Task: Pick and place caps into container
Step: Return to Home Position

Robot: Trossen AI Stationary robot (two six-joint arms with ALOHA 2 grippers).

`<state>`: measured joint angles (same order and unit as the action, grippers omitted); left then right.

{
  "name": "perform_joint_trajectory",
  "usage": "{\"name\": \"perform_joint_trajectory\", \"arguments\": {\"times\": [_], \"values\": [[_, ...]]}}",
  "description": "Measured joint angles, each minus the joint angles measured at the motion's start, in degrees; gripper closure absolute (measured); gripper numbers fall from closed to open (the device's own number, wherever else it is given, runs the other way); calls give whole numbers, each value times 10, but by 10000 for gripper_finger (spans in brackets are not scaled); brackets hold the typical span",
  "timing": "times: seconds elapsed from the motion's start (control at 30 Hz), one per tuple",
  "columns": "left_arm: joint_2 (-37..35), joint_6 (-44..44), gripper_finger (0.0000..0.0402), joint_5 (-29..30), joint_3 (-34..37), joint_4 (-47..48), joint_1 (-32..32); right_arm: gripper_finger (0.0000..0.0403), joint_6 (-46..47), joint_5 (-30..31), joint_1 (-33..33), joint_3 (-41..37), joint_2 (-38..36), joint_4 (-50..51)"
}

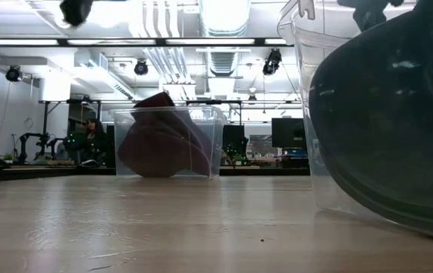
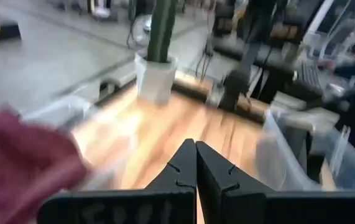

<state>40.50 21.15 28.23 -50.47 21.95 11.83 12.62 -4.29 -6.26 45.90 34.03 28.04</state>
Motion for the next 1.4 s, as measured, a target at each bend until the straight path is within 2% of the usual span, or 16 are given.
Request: {"name": "perform_joint_trajectory", "arguments": {"times": [0.1, 0.27, 0.43, 0.6, 0.8, 1.07, 1.23, 1.4], "values": [[-40, 30, 401, -9, 84, -33, 2, 394, 2, 0, 0, -38, -16, -41], [-68, -56, 401, -24, 219, -196, 1, 394, -21, 0, 0, -98, -52, -128], [-69, -69, 401, -20, 314, -347, -6, 394, 1, 0, 0, -168, -102, -148], [-77, -115, 401, -70, 339, -414, -6, 394, 7, -4, 0, -235, -164, -201], [-103, -117, 401, -76, 357, -409, -7, 394, 5, -3, 0, -302, -242, -241], [-157, -90, 401, -81, 433, -438, -15, 394, 0, -1, 0, -392, -333, -328], [-179, -160, 401, -130, 476, -463, -15, 394, 14, 6, 0, -435, -337, -342], [-189, -181, 401, -113, 490, -491, -15, 394, 31, 17, 0, -452, -333, -346]]}}
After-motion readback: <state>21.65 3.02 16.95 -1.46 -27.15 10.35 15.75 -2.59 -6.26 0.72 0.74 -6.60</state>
